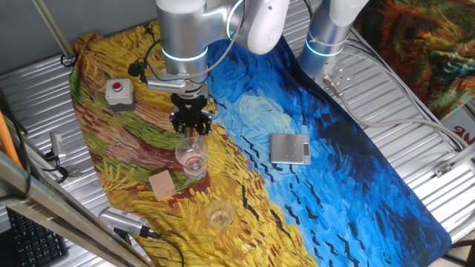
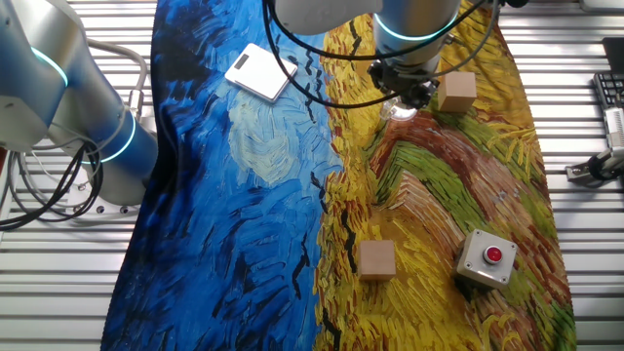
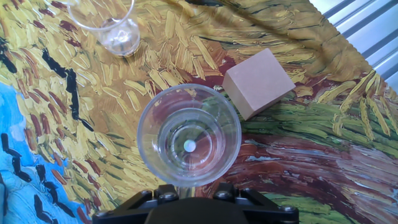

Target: Pour the water from one cup into another empty cup

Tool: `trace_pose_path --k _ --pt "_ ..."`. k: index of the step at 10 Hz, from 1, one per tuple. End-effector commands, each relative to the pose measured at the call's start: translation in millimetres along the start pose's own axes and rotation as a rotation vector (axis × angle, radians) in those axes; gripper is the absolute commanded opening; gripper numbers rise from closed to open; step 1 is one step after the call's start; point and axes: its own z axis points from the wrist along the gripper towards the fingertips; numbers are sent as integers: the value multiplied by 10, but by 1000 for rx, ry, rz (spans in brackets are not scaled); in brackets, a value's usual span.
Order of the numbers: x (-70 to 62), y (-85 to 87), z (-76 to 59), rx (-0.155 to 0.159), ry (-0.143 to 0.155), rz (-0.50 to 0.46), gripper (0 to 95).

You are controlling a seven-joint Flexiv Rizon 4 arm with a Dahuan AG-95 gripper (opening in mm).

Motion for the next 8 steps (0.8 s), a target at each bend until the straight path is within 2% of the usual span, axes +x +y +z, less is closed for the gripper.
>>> trace_pose_path --k 1,8 --pt "19 17 4 0 -2 6 380" --pt "22 48 34 1 -3 7 380"
